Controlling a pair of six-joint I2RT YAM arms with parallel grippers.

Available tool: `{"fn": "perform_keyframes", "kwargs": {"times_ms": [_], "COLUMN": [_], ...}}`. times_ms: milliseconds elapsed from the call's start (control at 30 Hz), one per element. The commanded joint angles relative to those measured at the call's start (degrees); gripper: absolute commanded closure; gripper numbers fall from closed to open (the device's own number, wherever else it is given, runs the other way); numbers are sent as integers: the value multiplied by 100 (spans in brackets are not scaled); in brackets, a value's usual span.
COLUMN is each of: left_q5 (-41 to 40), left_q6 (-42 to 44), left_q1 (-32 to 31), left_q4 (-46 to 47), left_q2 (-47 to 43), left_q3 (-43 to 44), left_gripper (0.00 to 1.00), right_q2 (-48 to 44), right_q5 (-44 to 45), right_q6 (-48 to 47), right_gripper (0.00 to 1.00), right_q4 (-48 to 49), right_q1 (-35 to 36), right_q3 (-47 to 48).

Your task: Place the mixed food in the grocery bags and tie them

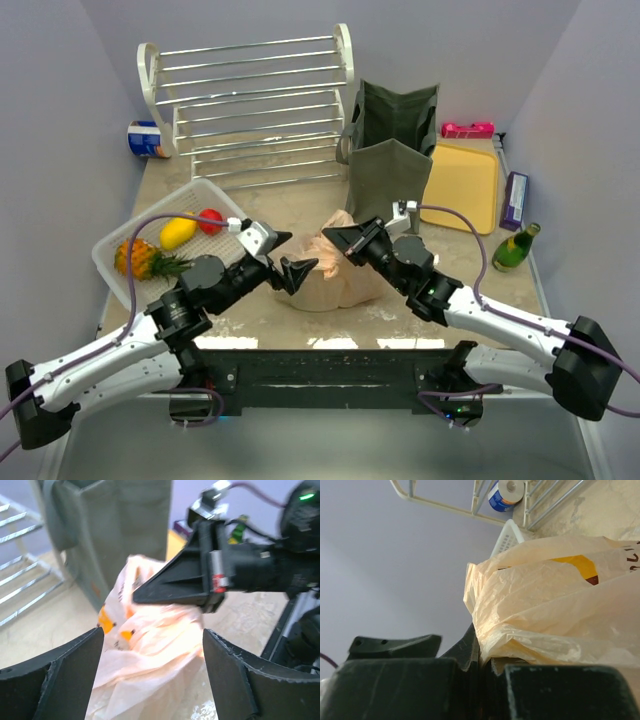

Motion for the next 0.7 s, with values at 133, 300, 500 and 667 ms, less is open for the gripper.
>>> {"fn": "perform_keyframes", "kwargs": {"times_ms": [133, 300, 500, 667], "left_q5": [525, 1361, 1854, 2196], "left_q6": [-588, -851, -1475, -1871], "left_q1": [356, 348, 277, 268], "left_q4": [1584, 2315, 3018, 3494], "left_q2": [811, 1382, 1638, 1892], "left_q3": [-748, -1108, -1451, -1575], "left_gripper": [15, 55, 79, 71], "right_q2": [-368, -438, -254, 124], "right_q5": [23, -73, -872, -1804], "right_q6": [-569, -657, -622, -744], "right_gripper": [100, 100, 100, 100], "right_q4": [564, 529, 835, 1425], "right_q1": [-19, -124, -563, -888], "right_q3": [-218, -218, -218, -148]}}
